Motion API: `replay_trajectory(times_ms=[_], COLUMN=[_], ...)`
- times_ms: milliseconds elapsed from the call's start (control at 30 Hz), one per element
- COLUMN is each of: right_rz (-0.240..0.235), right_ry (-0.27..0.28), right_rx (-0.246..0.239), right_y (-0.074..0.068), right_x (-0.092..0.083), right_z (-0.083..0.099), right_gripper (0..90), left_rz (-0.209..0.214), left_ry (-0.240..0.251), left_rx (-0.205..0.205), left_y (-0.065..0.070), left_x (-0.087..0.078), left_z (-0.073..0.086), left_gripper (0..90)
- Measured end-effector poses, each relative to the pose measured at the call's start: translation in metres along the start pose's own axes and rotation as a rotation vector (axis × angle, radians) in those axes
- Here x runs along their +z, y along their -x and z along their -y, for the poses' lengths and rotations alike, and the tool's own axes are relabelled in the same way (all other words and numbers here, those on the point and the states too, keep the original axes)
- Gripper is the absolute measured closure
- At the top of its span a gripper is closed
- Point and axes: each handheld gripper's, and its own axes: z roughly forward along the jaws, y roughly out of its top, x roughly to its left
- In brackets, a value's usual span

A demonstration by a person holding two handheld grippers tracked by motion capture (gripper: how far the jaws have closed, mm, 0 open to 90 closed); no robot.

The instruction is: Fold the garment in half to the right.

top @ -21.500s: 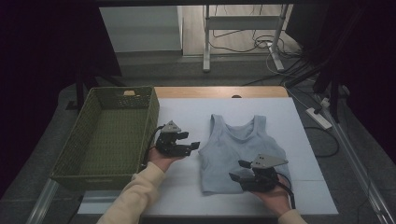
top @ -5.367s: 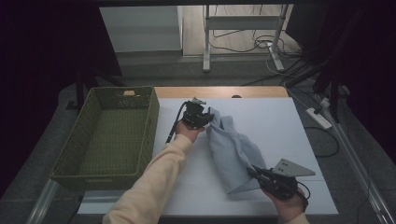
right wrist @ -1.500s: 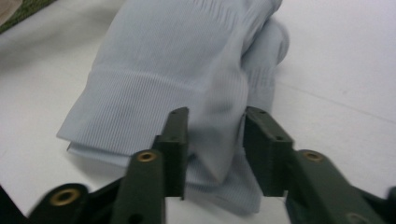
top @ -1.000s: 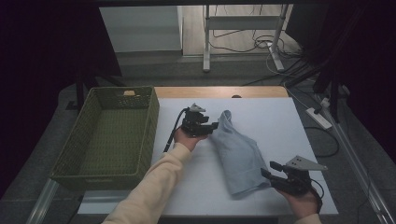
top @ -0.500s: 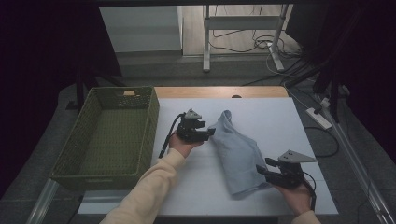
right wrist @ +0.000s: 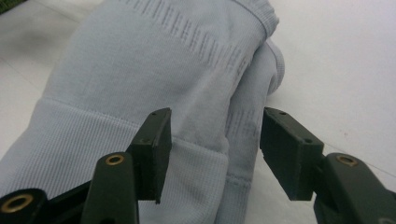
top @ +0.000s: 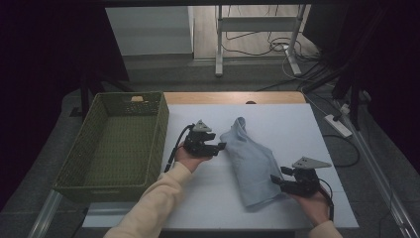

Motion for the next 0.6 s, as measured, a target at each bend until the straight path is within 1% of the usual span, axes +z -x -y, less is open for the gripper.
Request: replay_trajectory(times_ms=[100,200,267,333,400,500,600], right_rz=[-0.007,-0.016,-0.014,-0.014,-0.007,-0.019,-0.033], right_ry=[-0.012,-0.032,-0.048,-0.06,-0.079,-0.098,-0.114], right_rx=[0.005,0.015,0.021,0.025,0.028,0.041,0.039], right_y=[0.001,0.003,0.004,0.005,0.007,0.008,0.008], right_x=[0.001,0.002,0.002,0.002,0.003,0.004,0.005], right_z=[0.001,0.004,0.006,0.008,0.009,0.012,0.013], right_gripper=[43.2,43.1,42.9,42.7,42.5,42.4,44.5], left_rz=[0.008,0.03,0.02,0.021,0.019,0.018,0.019], left_ry=[-0.002,0.001,-0.012,-0.021,-0.02,-0.01,-0.004], left_rx=[-0.001,-0.021,-0.008,-0.011,-0.016,-0.02,-0.022], left_y=[0.001,0.001,0.001,0.001,0.0,0.0,0.0], left_x=[-0.002,-0.003,-0.003,-0.002,-0.003,-0.005,-0.006], left_z=[0.002,0.006,0.008,0.01,0.011,0.01,0.01], left_gripper=[39.8,39.7,39.7,39.6,39.5,39.6,39.6])
